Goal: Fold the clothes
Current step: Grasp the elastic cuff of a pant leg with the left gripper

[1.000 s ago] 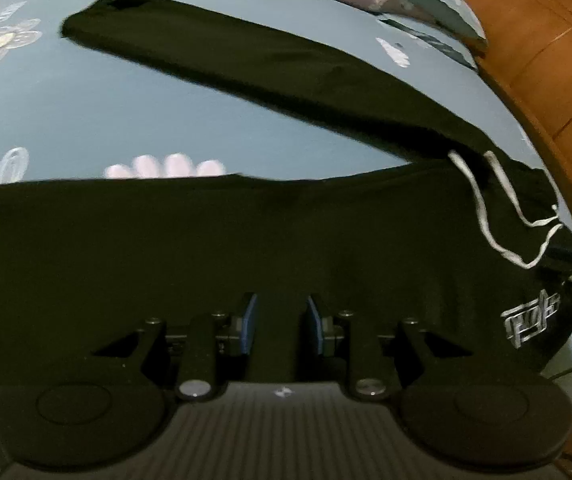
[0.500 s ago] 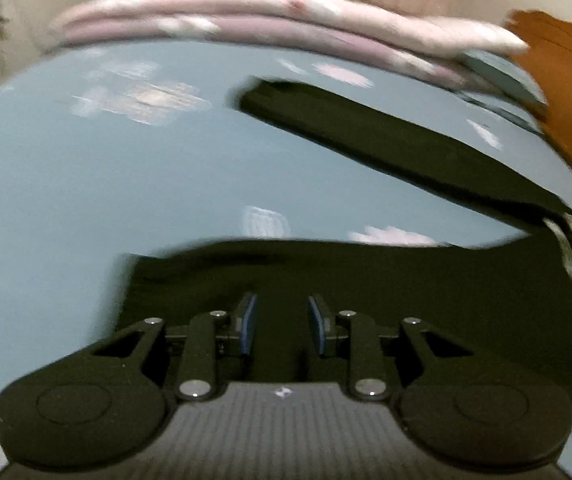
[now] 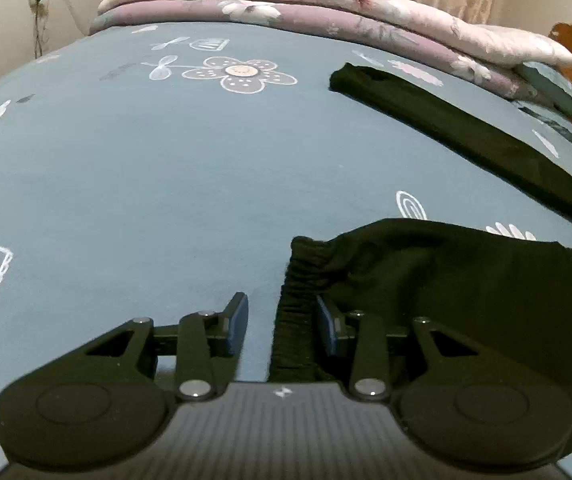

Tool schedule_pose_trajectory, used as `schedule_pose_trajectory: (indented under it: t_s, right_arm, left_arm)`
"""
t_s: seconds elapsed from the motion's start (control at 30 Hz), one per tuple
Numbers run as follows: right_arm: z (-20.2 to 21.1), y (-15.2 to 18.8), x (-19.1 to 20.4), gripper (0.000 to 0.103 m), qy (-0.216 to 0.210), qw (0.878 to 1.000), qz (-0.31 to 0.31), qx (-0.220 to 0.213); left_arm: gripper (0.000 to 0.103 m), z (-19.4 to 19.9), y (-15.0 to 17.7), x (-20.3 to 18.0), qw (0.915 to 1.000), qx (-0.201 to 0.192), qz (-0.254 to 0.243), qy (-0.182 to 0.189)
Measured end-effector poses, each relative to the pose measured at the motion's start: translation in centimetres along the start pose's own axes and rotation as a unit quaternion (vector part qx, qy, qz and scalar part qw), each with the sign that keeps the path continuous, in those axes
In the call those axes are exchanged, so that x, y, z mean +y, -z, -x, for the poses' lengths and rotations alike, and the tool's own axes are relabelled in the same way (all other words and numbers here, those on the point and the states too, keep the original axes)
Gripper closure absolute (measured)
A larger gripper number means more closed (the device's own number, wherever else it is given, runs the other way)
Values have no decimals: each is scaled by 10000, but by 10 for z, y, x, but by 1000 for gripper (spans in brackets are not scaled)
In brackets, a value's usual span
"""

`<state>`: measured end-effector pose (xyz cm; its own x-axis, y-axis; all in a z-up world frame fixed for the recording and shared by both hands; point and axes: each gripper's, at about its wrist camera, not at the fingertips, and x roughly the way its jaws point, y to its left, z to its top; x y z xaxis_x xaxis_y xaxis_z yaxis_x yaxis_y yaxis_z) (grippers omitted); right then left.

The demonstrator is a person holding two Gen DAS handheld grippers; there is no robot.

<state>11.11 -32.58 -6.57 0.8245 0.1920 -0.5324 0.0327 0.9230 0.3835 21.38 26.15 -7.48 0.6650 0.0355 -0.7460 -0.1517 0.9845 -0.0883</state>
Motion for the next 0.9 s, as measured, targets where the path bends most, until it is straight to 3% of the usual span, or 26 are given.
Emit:
schedule_pose_trajectory:
  t_s: [0.3,0.37,0.4,0.7,0.9]
  right_arm:
    - [-15,10,0,25,245,9994,-216,64]
    - [-18,10,4,25,221,9995,-205,72]
    - [-19,9,6,25,200,9996,-191,86]
    - [-17,7,12,24,369,9993,97,63]
    - [-20,4,6,24,406,9991,12,76]
  left_arm:
    - [67,-3,-3,-33,9966,402,-710,-124]
    - [72,-2,-3,-38,9963,446,-709,-175]
    - [83,-1,-4,-40,9964,455,-703,-156]
    - [84,38,-20,-24,9991,-78,-287,-297]
    - [84,53,-14,-9,9994,89,-34,-330]
